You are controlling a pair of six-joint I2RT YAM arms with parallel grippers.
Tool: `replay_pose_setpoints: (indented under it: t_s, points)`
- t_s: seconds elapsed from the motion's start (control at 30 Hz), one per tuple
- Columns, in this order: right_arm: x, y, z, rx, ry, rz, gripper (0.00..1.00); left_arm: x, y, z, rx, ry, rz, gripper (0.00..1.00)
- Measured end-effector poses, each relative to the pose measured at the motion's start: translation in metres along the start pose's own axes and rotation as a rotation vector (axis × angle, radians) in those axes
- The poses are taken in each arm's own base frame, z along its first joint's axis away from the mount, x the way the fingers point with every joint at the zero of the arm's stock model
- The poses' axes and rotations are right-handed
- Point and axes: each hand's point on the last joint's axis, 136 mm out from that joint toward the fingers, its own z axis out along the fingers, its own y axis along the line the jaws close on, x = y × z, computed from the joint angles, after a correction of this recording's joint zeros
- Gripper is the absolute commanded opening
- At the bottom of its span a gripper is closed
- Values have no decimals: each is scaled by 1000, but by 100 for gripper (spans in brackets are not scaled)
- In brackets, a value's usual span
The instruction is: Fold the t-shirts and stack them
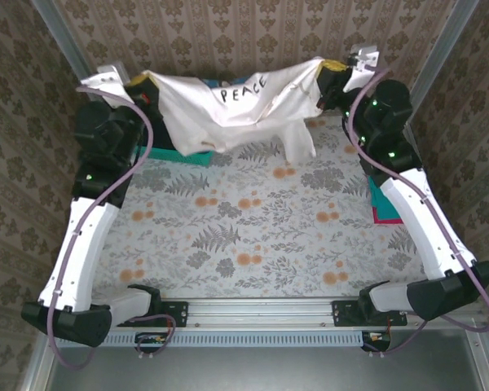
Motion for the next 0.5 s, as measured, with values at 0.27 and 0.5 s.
replay_pose_setpoints:
  t_s: [0.27,0.5]
  points:
    - [11,-18,-46,78,12,-7,0,21,10,-44,-19,-17,-40,0]
    - [183,-110,-63,359,420,73,91,258,59,-59,-142,477,-218,90]
